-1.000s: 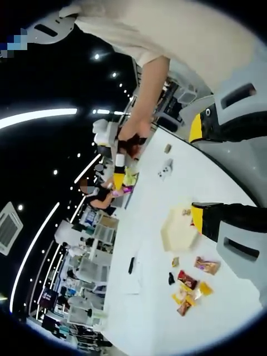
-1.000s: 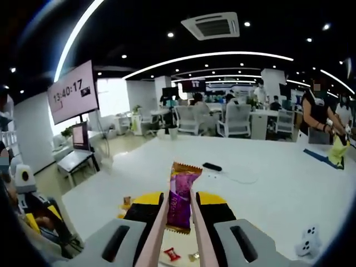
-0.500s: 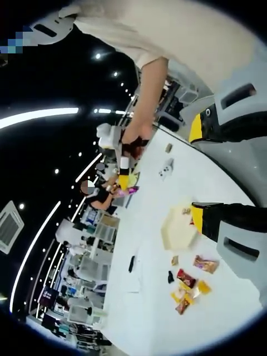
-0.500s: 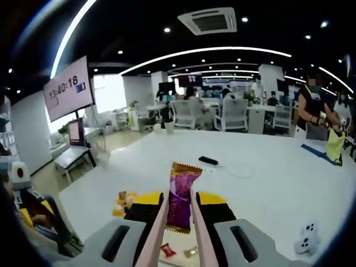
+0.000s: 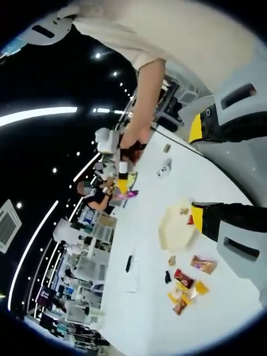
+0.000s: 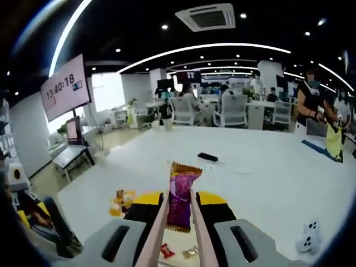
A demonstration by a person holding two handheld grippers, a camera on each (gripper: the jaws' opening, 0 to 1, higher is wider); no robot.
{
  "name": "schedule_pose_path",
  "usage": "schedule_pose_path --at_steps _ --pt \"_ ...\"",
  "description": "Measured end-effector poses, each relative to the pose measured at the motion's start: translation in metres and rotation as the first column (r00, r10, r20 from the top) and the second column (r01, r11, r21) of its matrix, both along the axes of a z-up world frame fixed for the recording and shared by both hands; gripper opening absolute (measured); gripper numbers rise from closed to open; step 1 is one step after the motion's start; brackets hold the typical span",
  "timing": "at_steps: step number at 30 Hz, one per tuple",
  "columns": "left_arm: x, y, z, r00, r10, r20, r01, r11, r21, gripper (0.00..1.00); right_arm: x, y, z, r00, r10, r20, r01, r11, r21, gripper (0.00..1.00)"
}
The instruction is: Place the target food into the container with the food tongs after gripping and lifting it, then release it inside without dropping or visibly crushing the food.
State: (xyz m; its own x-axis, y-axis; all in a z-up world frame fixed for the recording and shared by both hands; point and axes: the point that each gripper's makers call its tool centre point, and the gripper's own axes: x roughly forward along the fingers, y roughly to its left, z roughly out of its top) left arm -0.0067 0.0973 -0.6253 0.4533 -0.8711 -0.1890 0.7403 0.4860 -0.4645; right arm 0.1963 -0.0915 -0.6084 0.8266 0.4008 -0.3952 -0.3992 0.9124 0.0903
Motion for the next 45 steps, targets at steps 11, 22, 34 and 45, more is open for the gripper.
schedule_pose_path --at_steps 11,22,34,45 --pt "0.0 0.003 -0.003 1.0 0.007 -0.004 -0.007 1.0 -0.012 0.4 0.005 0.013 0.0 0.999 0.031 -0.01 -0.031 0.999 -0.024 0.22" --pt "0.002 0.011 -0.005 1.0 0.025 -0.007 -0.025 1.0 -0.011 0.4 0.012 0.021 0.003 0.999 0.048 -0.005 -0.048 0.998 -0.028 0.22" --pt "0.001 0.015 -0.006 0.999 0.045 -0.007 -0.045 0.999 -0.016 0.4 0.012 0.023 0.007 0.999 0.054 0.003 -0.054 0.998 -0.029 0.23" --pt "-0.004 0.02 -0.006 0.998 0.059 -0.005 -0.059 0.998 -0.011 0.4 0.005 0.031 0.002 0.997 0.071 -0.001 -0.071 0.997 -0.03 0.23"
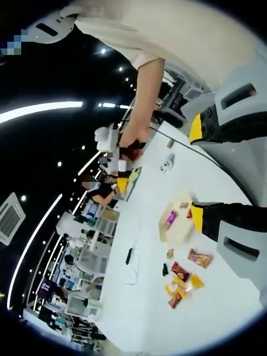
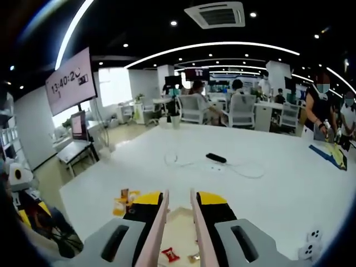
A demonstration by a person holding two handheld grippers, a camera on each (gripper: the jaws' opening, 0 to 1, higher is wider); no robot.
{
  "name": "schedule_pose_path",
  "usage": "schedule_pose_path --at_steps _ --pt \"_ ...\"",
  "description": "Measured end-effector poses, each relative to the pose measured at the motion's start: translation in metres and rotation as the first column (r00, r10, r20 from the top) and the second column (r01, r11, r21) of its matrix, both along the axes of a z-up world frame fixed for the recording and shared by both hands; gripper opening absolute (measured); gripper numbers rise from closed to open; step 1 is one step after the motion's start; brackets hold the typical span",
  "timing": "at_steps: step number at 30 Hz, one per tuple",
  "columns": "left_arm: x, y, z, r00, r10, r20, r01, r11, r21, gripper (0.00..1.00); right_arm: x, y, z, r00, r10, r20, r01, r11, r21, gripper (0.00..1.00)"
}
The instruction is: Place the target food into the container with the food tongs after gripping and lifting it, then release it inside without dropping or visibly crushing the food.
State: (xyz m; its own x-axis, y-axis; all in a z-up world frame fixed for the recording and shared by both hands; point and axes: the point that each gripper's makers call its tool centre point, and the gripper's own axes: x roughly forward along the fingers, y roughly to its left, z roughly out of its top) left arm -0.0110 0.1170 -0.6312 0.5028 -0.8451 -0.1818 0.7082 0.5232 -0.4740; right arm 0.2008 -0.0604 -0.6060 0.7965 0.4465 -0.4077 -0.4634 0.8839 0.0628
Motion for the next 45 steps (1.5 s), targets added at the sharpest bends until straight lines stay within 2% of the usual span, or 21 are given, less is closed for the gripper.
schedule_pose_path --at_steps 2,6,13,22,31,35,45 --pt "-0.001 0.001 0.001 1.0 0.006 0.0 -0.006 1.0 -0.003 0.4 -0.003 0.005 -0.001 1.0 0.024 0.005 -0.024 0.999 -0.033 0.23" --pt "-0.005 0.003 -0.001 1.0 0.02 -0.003 -0.02 1.0 0.0 0.4 -0.005 0.015 -0.004 0.999 0.043 0.001 -0.043 0.999 -0.025 0.24" --pt "-0.012 0.012 -0.003 0.998 0.061 -0.016 -0.061 0.998 -0.01 0.4 -0.01 0.036 -0.022 0.995 0.086 -0.043 -0.086 0.996 -0.006 0.24" --pt "-0.016 0.028 -0.006 0.994 0.108 -0.026 -0.108 0.994 -0.002 0.4 -0.016 0.072 -0.038 0.982 0.166 -0.088 -0.165 0.986 0.01 0.24" --pt "-0.018 0.036 -0.005 0.989 0.144 -0.027 -0.144 0.99 -0.007 0.4 -0.024 0.094 -0.058 0.97 0.196 -0.143 -0.189 0.98 0.057 0.25" --pt "-0.023 0.042 -0.008 0.988 0.151 -0.038 -0.151 0.989 0.001 0.4 -0.033 0.111 -0.071 0.961 0.216 -0.174 -0.205 0.976 0.077 0.25" --pt "-0.025 0.06 -0.011 0.984 0.171 -0.051 -0.17 0.985 0.01 0.4 -0.044 0.138 -0.09 0.947 0.232 -0.224 -0.207 0.97 0.129 0.26"
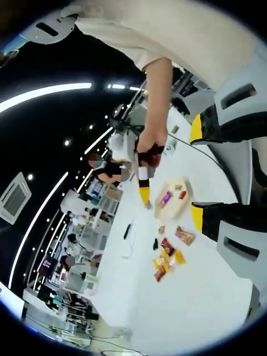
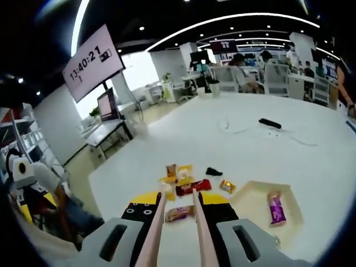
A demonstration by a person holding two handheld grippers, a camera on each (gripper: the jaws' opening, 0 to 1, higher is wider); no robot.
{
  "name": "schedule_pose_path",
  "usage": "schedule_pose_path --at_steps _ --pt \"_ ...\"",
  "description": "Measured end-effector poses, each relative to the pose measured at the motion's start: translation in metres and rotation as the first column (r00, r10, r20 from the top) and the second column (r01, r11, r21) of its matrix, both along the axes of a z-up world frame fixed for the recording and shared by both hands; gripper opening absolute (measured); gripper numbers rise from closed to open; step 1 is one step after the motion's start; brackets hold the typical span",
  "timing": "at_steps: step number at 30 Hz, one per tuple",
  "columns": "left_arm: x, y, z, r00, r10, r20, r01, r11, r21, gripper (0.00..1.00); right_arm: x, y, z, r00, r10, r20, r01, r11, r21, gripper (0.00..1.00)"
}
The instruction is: Place the target food into the container with the food tongs after gripping and lifting it, then release it inside without dropping or visibly crushing the food.
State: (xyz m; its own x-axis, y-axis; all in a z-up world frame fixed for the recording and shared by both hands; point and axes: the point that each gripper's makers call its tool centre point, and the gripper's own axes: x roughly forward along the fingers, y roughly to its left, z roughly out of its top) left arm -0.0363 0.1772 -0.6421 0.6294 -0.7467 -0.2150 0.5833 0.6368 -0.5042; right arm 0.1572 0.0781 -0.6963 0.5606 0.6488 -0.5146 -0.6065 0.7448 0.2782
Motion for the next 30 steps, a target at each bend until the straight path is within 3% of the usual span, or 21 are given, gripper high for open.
schedule_pose_path --at_steps 16,30 --pt "0.004 0.01 -0.009 1.0 -0.004 -0.017 0.003 1.0 -0.009 0.4 -0.015 0.015 -0.025 0.995 -0.003 -0.101 0.008 0.999 0.046 0.26" --pt "0.0 0.011 -0.017 0.999 0.015 -0.048 -0.017 0.999 -0.029 0.4 -0.027 0.033 -0.055 0.983 0.041 -0.178 -0.038 0.999 0.02 0.26"
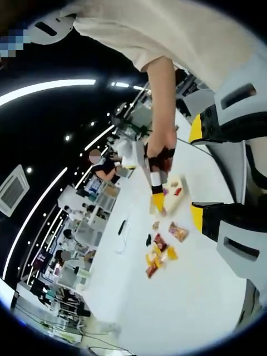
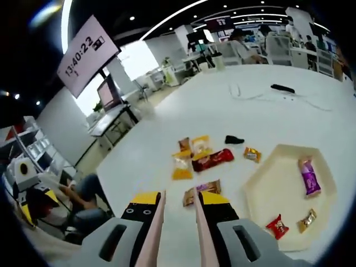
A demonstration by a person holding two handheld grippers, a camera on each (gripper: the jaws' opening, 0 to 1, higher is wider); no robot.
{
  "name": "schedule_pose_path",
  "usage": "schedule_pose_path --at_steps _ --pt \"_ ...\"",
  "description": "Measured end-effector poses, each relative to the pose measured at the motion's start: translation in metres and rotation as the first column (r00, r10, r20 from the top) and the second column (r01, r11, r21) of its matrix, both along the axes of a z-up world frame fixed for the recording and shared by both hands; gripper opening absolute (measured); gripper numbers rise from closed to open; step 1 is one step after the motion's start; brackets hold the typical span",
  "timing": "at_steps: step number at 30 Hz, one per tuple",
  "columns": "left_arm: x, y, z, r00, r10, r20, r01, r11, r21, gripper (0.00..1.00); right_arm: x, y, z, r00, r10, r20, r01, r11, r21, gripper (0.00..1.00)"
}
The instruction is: Place the target food into the container with the food tongs after gripping and lifting it, then release it inside without dropping or visibly crushing the food.
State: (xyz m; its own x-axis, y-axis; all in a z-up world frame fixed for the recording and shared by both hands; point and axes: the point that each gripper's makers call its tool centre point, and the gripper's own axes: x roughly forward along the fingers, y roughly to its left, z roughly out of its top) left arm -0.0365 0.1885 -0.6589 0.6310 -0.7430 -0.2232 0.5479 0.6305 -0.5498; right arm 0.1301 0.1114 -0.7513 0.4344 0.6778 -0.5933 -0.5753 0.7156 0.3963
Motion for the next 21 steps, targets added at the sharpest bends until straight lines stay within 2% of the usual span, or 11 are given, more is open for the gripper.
schedule_pose_path --at_steps 6,21 --pt "0.003 0.009 0.0 0.999 0.04 -0.006 -0.041 0.999 -0.019 0.41 0.0 -0.001 -0.007 1.0 0.004 -0.019 -0.005 1.0 -0.008 0.26" --pt "0.004 0.014 -0.007 0.999 0.041 -0.031 -0.041 0.999 -0.013 0.42 -0.004 0.003 -0.033 0.996 -0.002 -0.093 -0.001 1.0 -0.025 0.27"
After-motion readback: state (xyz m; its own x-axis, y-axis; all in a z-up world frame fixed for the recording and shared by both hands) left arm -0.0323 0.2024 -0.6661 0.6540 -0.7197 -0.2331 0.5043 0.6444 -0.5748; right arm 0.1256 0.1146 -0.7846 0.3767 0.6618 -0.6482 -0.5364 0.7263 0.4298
